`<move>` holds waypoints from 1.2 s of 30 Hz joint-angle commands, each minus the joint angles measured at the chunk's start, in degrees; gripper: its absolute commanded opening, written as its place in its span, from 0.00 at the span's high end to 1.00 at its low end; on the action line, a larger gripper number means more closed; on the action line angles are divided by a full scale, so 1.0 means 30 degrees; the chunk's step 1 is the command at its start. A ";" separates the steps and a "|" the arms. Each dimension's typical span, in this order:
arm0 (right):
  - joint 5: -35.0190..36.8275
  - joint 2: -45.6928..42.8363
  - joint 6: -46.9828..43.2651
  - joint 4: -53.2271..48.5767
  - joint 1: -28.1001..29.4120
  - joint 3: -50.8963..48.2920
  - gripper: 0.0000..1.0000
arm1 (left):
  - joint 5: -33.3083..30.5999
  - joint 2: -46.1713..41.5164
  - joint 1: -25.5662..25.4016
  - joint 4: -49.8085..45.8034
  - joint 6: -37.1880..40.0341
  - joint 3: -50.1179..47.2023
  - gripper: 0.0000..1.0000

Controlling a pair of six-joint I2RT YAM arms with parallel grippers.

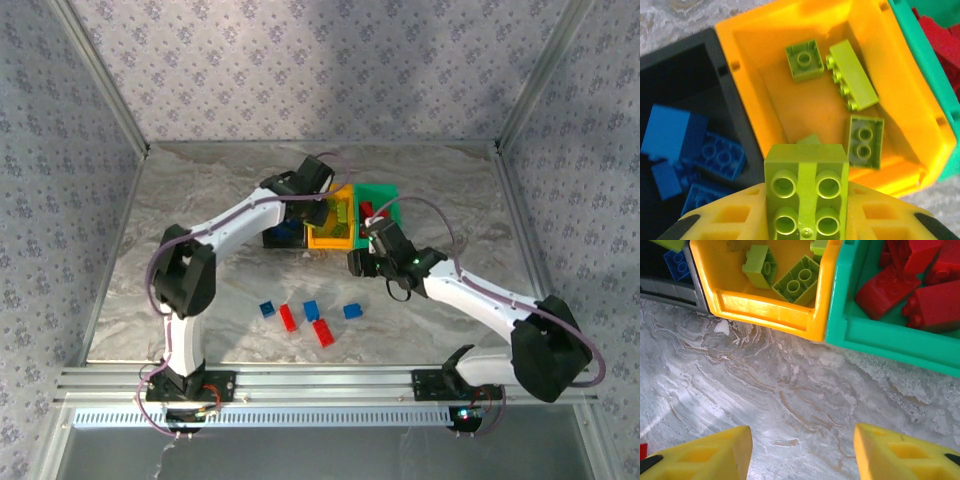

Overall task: Sort the legos into containers by color
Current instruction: Place the lego in the container, then pick up the lego from the bottom-center of the table.

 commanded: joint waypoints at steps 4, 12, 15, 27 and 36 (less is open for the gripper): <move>0.0923 -0.1271 0.1103 -0.0871 0.0325 -0.1079 0.42 | 0.1182 0.2546 0.0500 -0.1945 0.0529 0.3900 0.62; 0.1072 -0.1457 0.1968 -0.1086 0.1881 -0.1945 0.41 | 0.1915 0.0869 0.0463 -0.0805 0.0167 0.2279 0.42; 0.1286 -0.1457 0.2615 -0.0874 0.2517 -0.2557 0.39 | 0.2305 -0.1196 0.0452 0.1492 -0.0254 -0.0784 0.41; 0.1572 -0.0271 0.4892 -0.0593 0.4990 -0.3397 0.37 | 0.1033 -0.8382 0.0447 0.5546 -0.1350 -1.1023 0.41; 0.2177 0.2132 0.5286 -0.0856 0.6140 -0.2571 0.36 | -0.0832 -1.1663 0.0449 0.7500 -0.2407 -1.5065 0.41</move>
